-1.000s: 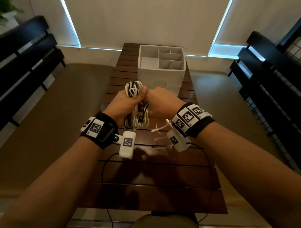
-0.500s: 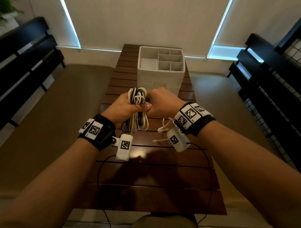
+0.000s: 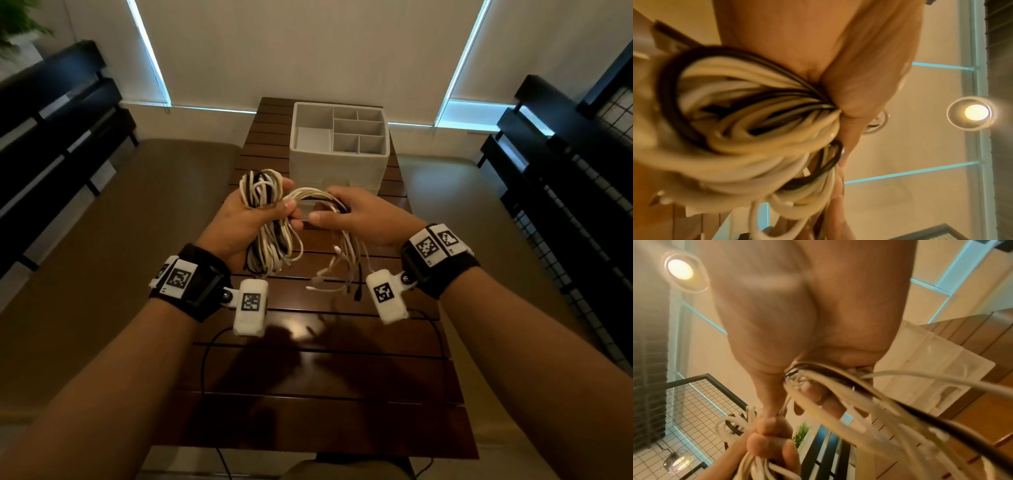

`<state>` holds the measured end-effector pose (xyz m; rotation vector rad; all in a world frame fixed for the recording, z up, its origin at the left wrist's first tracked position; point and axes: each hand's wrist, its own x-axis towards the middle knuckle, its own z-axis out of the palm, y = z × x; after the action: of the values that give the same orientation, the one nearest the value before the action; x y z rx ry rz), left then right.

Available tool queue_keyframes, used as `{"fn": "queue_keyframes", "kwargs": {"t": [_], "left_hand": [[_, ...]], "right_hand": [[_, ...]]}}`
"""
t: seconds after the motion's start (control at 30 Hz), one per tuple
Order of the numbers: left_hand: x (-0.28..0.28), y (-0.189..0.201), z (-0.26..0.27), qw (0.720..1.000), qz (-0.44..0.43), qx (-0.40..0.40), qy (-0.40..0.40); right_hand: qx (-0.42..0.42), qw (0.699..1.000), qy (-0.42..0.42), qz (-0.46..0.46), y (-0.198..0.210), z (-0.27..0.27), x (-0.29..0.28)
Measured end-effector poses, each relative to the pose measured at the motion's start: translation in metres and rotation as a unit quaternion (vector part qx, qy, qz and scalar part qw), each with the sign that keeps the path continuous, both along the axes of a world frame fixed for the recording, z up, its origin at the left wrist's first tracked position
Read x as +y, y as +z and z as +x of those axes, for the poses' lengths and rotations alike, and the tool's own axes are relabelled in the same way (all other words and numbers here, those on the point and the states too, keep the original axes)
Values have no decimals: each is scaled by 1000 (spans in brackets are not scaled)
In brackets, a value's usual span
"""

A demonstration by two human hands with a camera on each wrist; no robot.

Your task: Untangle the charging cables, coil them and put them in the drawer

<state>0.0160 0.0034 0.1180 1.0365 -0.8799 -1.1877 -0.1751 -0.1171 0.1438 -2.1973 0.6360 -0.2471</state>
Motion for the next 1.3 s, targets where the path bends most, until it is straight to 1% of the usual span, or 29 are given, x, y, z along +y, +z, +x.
{"fn": "queue_keyframes", "kwargs": {"t": [0.03,0.1,0.2,0.3,0.4,0.47,0.53,0.63,0.67,0.7,0.77,0.83,0.9,0.97,1.03,1.13,1.23,1.3], "left_hand": [[1,0,2,1000,5,12,-10],[0,-2,0,1000,12,0,-19],[-4,-6,-15,998,25,-50,9],[-8,-6,-29,994,14,-97,44],[-11,-5,-38,994,0,-88,69],[-12,-4,-41,992,-10,-83,90],[-12,-3,-41,990,-2,-69,120],[-12,1,-32,987,19,-28,158],[-12,1,-29,986,25,-22,163],[-11,2,-28,986,27,-21,162],[-10,2,-31,988,15,-22,149],[-11,4,-38,990,0,-24,139],[-12,5,-40,990,0,-45,133],[-10,6,-40,991,14,-65,118],[-9,8,-41,991,31,-57,117],[-8,9,-46,989,52,-23,139],[-9,8,-42,987,74,-1,141],[-10,7,-39,986,82,0,142]], "right_hand": [[-7,1000,1,9,-1,-3,0],[-30,999,-19,35,-4,-3,0],[-72,991,-74,82,-2,6,2],[-135,973,-113,150,-1,23,14],[-203,942,-144,224,-7,37,30],[-233,930,-153,241,-11,41,37],[-247,920,-157,259,-13,38,38],[-232,916,-144,295,-19,29,37],[-221,921,-137,289,-22,27,39],[-210,932,-133,263,-25,25,40],[-176,963,-132,156,-29,27,41],[-139,980,-136,39,-30,28,40],[-106,987,-117,-29,-28,29,40],[-82,990,-67,-88,-26,29,41],[-54,986,-20,-157,-25,29,46],[-15,990,-17,-137,-26,27,45],[24,998,-28,-56,-20,19,49],[27,999,-18,-27,-20,16,51]]}}
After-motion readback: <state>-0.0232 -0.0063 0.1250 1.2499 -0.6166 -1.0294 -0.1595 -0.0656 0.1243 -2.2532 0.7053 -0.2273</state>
